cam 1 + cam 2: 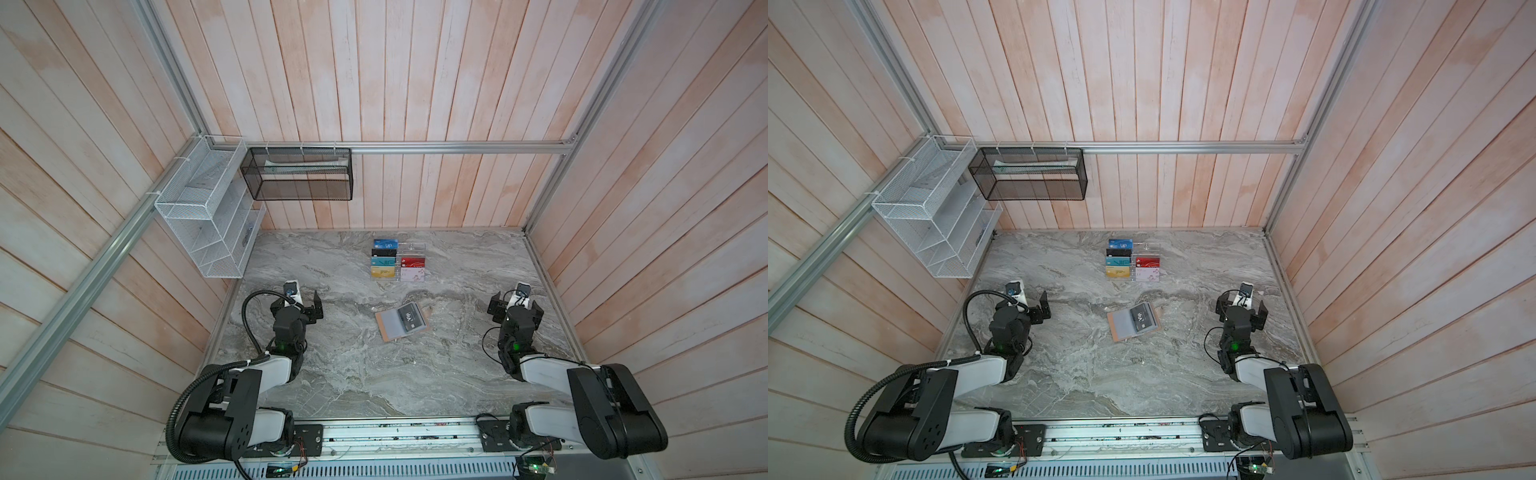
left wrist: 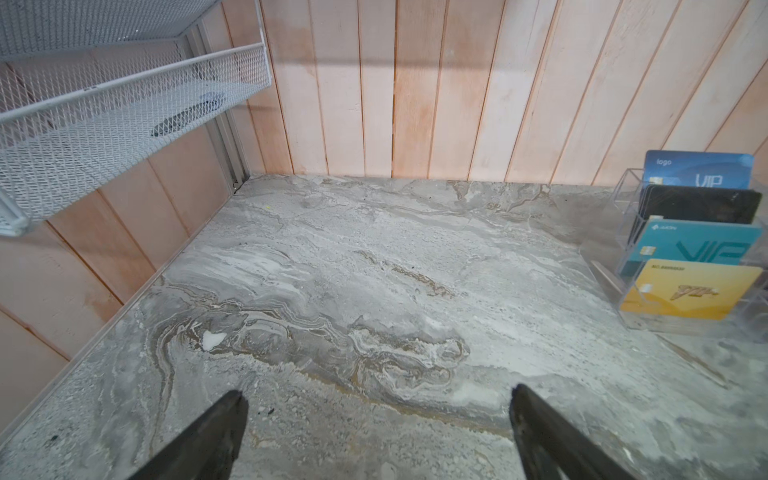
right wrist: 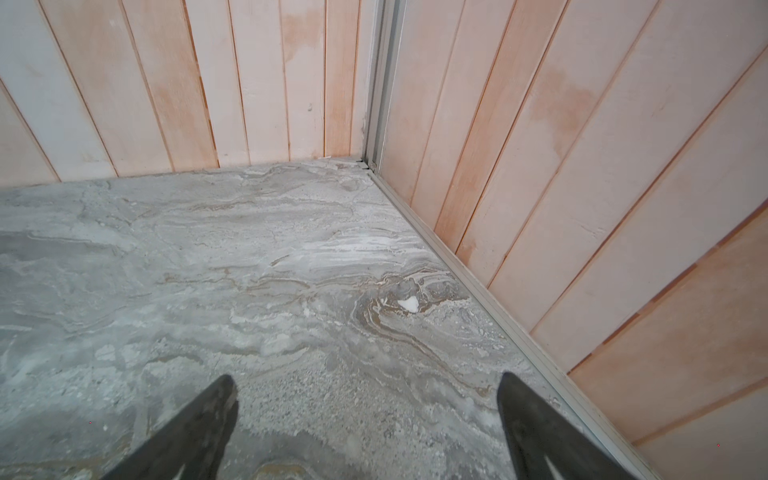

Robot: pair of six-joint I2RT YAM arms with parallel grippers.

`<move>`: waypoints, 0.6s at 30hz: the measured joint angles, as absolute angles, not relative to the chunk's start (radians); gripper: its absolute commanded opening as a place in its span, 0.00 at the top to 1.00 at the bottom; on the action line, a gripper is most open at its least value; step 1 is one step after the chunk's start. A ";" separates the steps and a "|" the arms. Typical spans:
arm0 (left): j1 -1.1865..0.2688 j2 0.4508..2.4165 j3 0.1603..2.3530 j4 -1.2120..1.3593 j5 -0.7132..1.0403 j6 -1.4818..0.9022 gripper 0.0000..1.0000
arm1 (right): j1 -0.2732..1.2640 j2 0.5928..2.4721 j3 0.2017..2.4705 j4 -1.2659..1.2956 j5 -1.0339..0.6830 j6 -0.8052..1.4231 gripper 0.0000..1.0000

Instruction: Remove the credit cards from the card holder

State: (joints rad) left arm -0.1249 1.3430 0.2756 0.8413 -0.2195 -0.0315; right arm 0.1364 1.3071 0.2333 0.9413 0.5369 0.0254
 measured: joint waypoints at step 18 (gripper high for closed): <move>0.024 1.462 0.245 1.077 -0.117 -0.060 0.00 | 0.019 1.458 0.183 1.219 0.338 0.060 0.02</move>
State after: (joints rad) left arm 0.0242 1.4616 0.2455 1.0775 -0.1169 -0.0601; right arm 0.0185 1.4578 0.1829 1.2190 0.3382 0.0601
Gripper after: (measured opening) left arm 0.999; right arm 0.983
